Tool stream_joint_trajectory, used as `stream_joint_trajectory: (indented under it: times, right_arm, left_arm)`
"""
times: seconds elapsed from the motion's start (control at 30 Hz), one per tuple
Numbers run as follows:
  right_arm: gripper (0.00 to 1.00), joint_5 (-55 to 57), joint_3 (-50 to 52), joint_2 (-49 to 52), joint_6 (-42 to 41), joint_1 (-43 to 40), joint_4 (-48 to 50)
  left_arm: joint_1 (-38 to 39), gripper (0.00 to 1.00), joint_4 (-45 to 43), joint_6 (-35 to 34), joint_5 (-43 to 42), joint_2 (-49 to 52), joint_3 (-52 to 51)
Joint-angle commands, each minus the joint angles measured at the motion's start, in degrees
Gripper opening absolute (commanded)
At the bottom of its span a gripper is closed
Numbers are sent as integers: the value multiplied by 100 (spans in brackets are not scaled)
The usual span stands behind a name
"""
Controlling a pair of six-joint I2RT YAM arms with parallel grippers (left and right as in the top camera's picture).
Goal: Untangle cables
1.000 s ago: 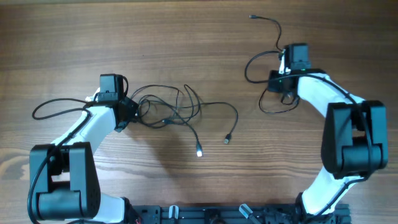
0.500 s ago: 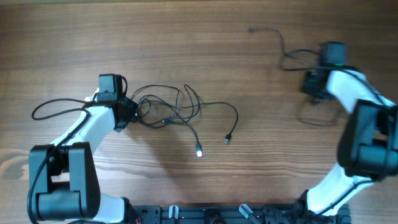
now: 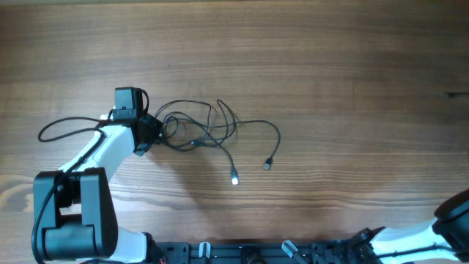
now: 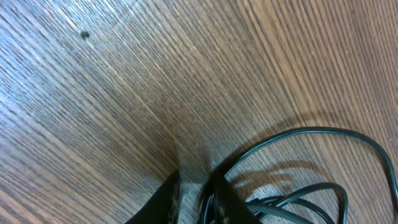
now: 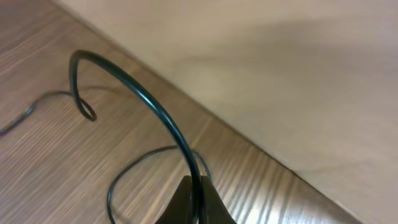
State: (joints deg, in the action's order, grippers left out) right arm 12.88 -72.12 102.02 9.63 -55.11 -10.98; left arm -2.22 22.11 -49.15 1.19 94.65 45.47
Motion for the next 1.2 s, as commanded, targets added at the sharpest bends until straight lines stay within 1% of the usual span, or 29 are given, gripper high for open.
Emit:
stream_joint_trajectory:
  times: [0.0, 0.03, 0.1, 0.23, 0.27, 0.3, 0.33, 0.37, 0.4, 0.47, 0.57, 0.73, 0.83, 0.87, 0.97, 1.0, 1.07, 1.1, 1.13, 1.17]
  right_arm:
    - [4, -103, -42, -7, -942, -492, 74]
    - [4, -221, -42, 0, -1080, -610, 81]
    - [4, -892, -39, 61, -1113, -791, 85]
    - [4, -1888, -13, 269, -1174, -739, 13]
    - [5, -2072, -13, 378, -1467, -612, -103]
    - [11, -2090, -13, 457, -1770, -501, -192]
    - [49, -2092, -13, 527, -2041, -365, -308]
    - [95, -2090, -13, 573, -2238, -243, -404]
    - [100, -2090, -13, 579, -2369, -160, -463]
    - [100, -2109, -15, 564, -2638, -15, -533]
    - [100, -2498, -15, 439, -2957, 122, -667]
    - [100, -4159, -15, 50, -2909, 474, -734]
    - [100, -5171, -13, 2, -2905, 922, -1161]
    - [100, -5383, 15, 2, -2806, 1272, -1425]
    - [100, -5436, 94, 4, -2371, 2319, -1947]
    - [100, -5434, 168, 4, -2052, 3101, -2162]
    - [100, -5431, 299, 11, -2004, 3899, -2179]
    - [100, -5429, 380, 15, -2002, 4315, -2105]
    - [100, -5379, 461, 35, -1993, 4743, -1974]
    - [99, -5263, 531, 72, -1989, 5257, -1825]
  left_arm:
    - [15, 20, 131, 70, -400, 175, -210]
    - [15, 20, 129, 70, -439, 175, -210]
    - [15, 19, 125, 70, -439, 175, -210]
    - [15, 19, 61, 70, -439, 175, -210]
    - [15, 18, 63, 70, -439, 175, -210]
    - [22, 18, 66, 72, -439, 175, -210]
    - [26, 18, 63, 72, -439, 175, -210]
    - [26, 19, 63, 72, -439, 175, -210]
    - [26, 21, 63, 72, -442, 175, -210]
    - [24, 23, 66, 72, -439, 175, -210]
    - [26, 26, 66, 72, -439, 175, -210]
    - [24, 27, 63, 72, -442, 175, -210]
    - [26, 28, 61, 72, -487, 175, -210]
    - [26, 29, 61, 72, -614, 175, -210]
    - [26, 30, 42, 72, -957, 175, -210]
    - [26, 30, 46, 72, -973, 175, -210]
    - [24, 37, 44, 72, -973, 175, -210]
    - [26, 46, 44, 72, -973, 175, -210]
    - [24, 60, 44, 72, -973, 175, -210]
    - [24, 68, 44, 72, -973, 175, -210]
